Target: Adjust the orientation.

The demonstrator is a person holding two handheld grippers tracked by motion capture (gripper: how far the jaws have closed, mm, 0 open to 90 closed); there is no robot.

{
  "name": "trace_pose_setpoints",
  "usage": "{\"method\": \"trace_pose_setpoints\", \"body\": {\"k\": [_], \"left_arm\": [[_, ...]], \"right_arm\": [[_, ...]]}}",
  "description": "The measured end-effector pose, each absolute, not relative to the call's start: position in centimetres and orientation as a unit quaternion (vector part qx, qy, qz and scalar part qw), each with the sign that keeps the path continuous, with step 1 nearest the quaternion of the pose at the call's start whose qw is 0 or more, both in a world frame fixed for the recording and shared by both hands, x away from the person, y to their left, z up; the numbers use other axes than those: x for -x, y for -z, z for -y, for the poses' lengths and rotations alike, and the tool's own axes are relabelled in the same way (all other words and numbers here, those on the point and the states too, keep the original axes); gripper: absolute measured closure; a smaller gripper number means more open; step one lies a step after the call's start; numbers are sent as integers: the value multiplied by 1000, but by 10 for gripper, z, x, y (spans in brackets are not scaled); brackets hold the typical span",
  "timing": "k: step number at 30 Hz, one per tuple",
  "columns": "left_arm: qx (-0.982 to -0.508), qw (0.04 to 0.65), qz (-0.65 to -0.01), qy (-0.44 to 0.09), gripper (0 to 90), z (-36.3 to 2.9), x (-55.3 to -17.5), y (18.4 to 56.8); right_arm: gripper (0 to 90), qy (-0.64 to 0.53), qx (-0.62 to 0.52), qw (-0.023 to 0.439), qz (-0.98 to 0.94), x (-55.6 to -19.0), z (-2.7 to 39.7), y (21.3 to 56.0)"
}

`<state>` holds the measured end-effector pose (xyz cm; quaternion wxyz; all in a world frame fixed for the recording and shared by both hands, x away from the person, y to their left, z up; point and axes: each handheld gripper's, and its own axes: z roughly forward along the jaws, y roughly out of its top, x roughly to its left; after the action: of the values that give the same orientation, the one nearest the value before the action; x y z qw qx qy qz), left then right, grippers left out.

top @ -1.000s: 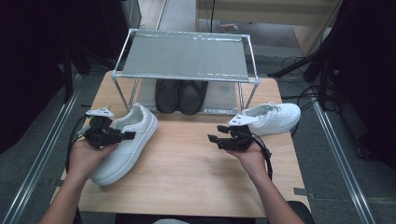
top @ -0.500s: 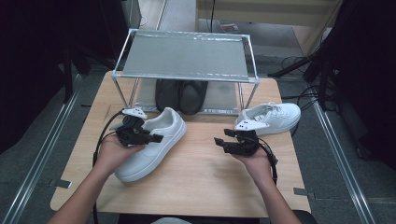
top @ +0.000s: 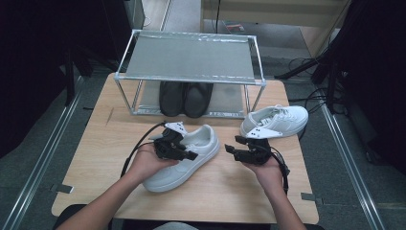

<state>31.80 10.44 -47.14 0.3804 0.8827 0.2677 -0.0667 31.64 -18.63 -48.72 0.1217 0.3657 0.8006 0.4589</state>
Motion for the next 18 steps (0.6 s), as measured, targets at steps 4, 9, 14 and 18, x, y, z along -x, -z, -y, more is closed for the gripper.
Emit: {"method": "trace_pose_setpoints", "body": {"k": [4, 9, 14, 18], "left_arm": [[-885, 378, -257, 89, 813, -97, -321, 485], [-886, 388, -246, 71, 793, -97, -318, 486], [-888, 388, -237, 67, 696, -96, -314, 485], [-888, 389, -238, 68, 667, -97, -313, 483]], "right_arm": [[439, -456, -368, 123, -801, -314, 188, 488], [439, -457, -368, 124, -800, -312, 189, 488], [439, -457, -365, 121, -802, -312, 186, 488], [439, -461, -362, 117, -802, -312, 183, 487]]}}
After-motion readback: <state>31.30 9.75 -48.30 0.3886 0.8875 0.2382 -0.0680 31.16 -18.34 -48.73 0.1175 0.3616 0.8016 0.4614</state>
